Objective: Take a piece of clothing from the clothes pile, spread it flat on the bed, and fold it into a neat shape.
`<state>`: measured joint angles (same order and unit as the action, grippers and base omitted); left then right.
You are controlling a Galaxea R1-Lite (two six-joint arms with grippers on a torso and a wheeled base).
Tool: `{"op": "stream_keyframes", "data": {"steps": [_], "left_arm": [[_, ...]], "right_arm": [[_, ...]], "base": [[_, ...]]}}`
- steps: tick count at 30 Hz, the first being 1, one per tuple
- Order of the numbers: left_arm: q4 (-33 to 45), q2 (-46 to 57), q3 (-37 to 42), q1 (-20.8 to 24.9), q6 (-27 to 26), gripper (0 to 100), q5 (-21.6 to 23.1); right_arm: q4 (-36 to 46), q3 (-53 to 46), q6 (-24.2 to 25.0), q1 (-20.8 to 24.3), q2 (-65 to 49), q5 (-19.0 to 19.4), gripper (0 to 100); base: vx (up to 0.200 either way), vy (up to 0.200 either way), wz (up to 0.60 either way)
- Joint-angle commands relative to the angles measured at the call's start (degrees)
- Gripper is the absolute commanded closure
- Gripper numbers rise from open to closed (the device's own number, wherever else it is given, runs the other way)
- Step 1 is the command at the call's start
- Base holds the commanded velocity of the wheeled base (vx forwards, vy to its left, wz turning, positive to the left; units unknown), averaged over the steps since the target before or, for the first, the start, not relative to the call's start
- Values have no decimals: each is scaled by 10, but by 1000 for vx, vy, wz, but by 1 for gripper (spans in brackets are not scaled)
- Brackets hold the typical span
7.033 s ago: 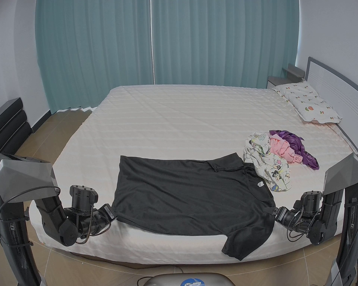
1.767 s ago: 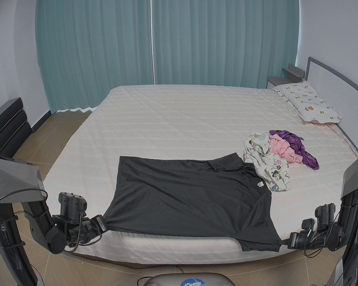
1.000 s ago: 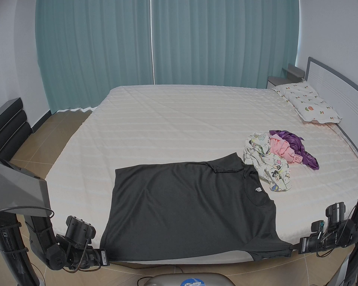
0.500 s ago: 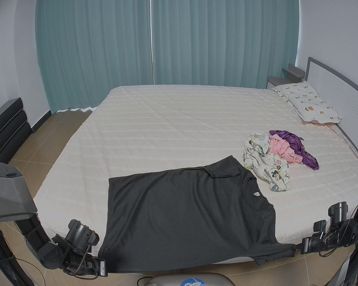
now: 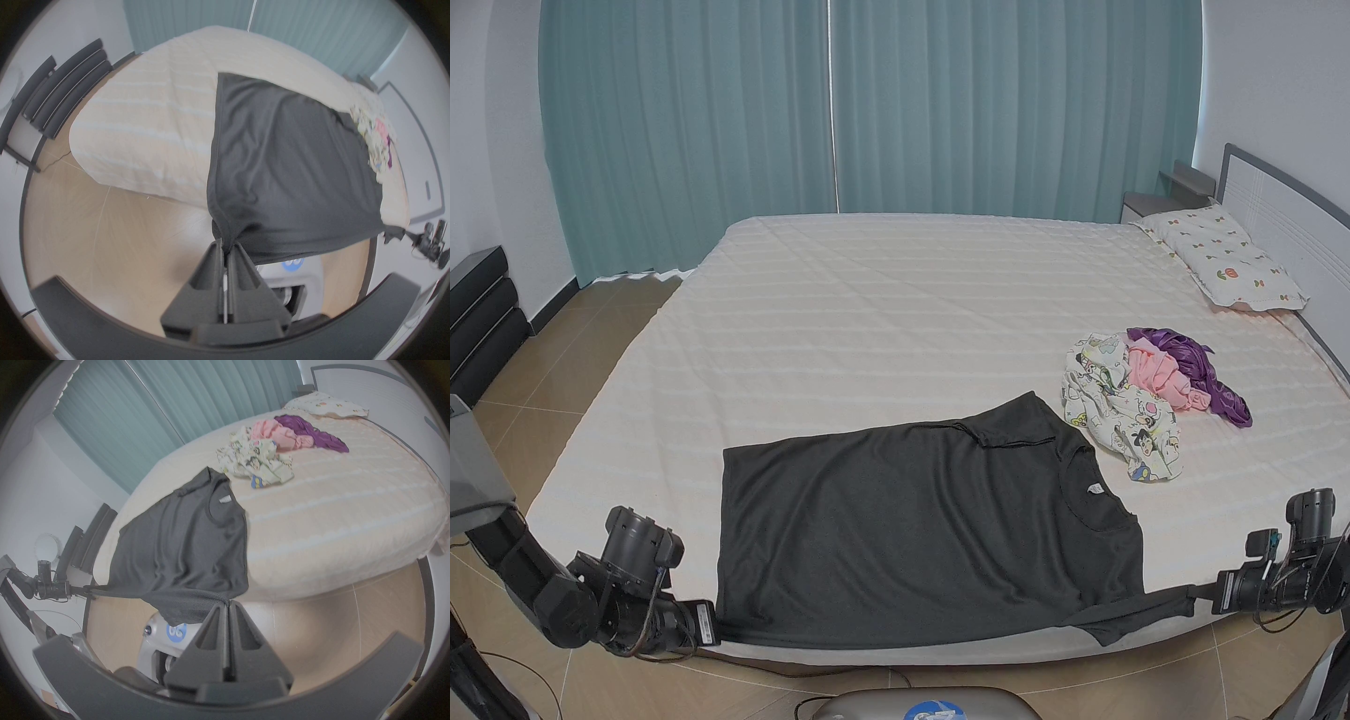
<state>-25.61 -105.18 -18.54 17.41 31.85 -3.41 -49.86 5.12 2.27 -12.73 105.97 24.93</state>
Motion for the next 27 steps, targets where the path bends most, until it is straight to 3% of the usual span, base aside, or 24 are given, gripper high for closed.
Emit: {"op": "stream_keyframes", "data": {"steps": [1, 5, 20, 27], "left_arm": [[-1, 35, -47, -18, 31, 100, 0], [2, 38, -58, -18, 34, 100, -6], [46, 34, -55, -20, 27, 100, -5], [43, -19, -59, -20, 29, 100, -5]], "right_arm": [[-1, 42, 37, 17, -33, 13, 100], [-1, 63, 68, 35, -34, 13, 100], [0, 89, 69, 56, -36, 8, 100], [7, 114, 69, 75, -21, 3, 100]], "base": [[0, 0, 0], [0, 0, 0], [0, 0, 0], [0, 0, 0]]}}
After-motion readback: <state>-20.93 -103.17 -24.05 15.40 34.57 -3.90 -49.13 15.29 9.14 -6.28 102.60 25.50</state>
